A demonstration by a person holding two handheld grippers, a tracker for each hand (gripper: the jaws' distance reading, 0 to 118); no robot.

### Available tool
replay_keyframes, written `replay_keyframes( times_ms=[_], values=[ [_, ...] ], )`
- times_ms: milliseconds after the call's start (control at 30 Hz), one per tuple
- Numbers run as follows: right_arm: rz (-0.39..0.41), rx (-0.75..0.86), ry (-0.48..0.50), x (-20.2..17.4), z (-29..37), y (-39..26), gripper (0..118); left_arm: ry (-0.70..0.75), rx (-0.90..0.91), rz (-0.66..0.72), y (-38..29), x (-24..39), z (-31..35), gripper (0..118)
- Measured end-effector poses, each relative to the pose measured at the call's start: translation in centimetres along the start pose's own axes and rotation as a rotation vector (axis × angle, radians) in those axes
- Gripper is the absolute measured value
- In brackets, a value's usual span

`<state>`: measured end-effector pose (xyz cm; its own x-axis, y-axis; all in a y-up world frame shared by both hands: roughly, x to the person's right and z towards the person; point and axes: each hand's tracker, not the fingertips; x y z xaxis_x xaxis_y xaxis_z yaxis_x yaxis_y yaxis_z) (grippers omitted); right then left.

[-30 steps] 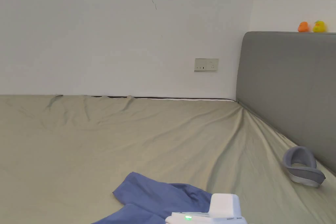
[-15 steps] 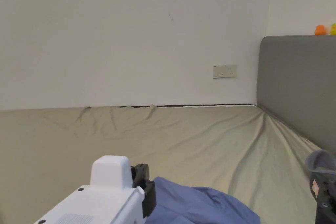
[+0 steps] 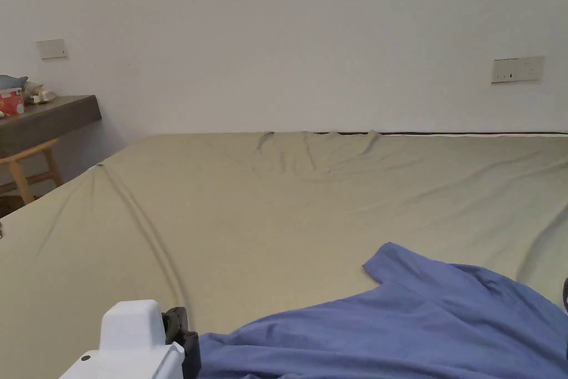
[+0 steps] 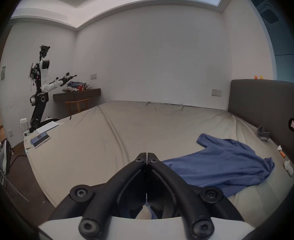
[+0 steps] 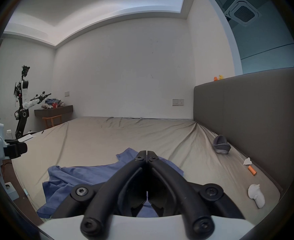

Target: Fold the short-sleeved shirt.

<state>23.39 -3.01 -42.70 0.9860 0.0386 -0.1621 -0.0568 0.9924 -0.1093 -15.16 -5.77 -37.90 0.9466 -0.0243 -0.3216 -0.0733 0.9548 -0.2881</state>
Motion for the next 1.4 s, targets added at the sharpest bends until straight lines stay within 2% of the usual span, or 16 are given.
replay_keyframes(
  times_ms=[67,100,133,167,233,633,700,767,800,933,1100,1167,1233,1300,1333,1400],
  values=[
    [-0.002,-0.007,0.015,-0.3,-0.9,-0.1,0,-0.004,-0.042,-0.011,0.1,-0.3,-2.3,14],
    [-0.007,-0.013,0.019,-0.4,-1.4,-0.2,0,-0.008,-0.045,0.001,0.0,-0.5,-3.5,43],
    [-0.010,-0.018,0.022,-0.5,-2.1,-0.3,0,-0.019,-0.056,0.022,-0.6,-1.1,-5.5,91],
    [-0.014,-0.030,0.026,-0.5,-2.7,-0.4,0,-0.024,-0.119,0.030,-0.8,-1.2,-7.4,117],
    [-0.005,-0.037,0.033,-0.6,-3.9,-0.7,0,-0.019,-0.176,0.029,-1.3,-1.4,-10.7,107],
    [-0.003,-0.142,0.024,-0.4,-10.1,-3.6,0,-0.029,-0.519,-0.096,-7.9,0.7,-23.4,106],
    [-0.010,-0.145,0.022,-0.1,-10.1,-3.7,0,-0.057,-0.407,-0.056,-7.0,0.7,-22.0,89],
    [-0.024,-0.143,0.019,0.2,-9.8,-3.7,0,-0.089,-0.411,-0.035,-6.8,1.1,-21.9,21],
    [-0.032,-0.145,0.018,0.4,-9.7,-3.6,0,-0.129,-0.436,-0.008,-6.4,1.3,-21.7,8],
    [-0.028,-0.142,0.003,1.5,-8.8,-2.9,0,-0.090,-0.452,-0.136,-6.2,2.9,-21.6,8],
    [-0.041,-0.136,-0.075,4.3,-7.7,-1.6,0,-0.236,-0.450,0.094,-4.8,2.6,-21.0,8],
    [-0.045,-0.175,-0.100,5.6,-7.6,-0.9,27,-0.188,-0.490,0.053,-5.6,3.3,-21.4,8],
    [-0.069,-0.254,-0.122,7.6,-7.7,-0.5,108,-0.183,-0.479,0.015,-6.4,4.0,-21.5,8],
    [-0.134,-0.361,-0.165,9.9,-8.2,-0.7,116,-0.169,-0.453,-0.003,-6.4,4.3,-20.8,8],
    [-0.044,-0.244,-0.269,10.9,-7.9,0.1,116,-0.167,-0.455,-0.006,-6.3,4.5,-21.2,8],
    [-0.164,-0.448,-0.254,13.1,-8.4,-0.6,116,-0.163,-0.467,-0.012,-6.3,4.6,-21.2,8]
  ],
)
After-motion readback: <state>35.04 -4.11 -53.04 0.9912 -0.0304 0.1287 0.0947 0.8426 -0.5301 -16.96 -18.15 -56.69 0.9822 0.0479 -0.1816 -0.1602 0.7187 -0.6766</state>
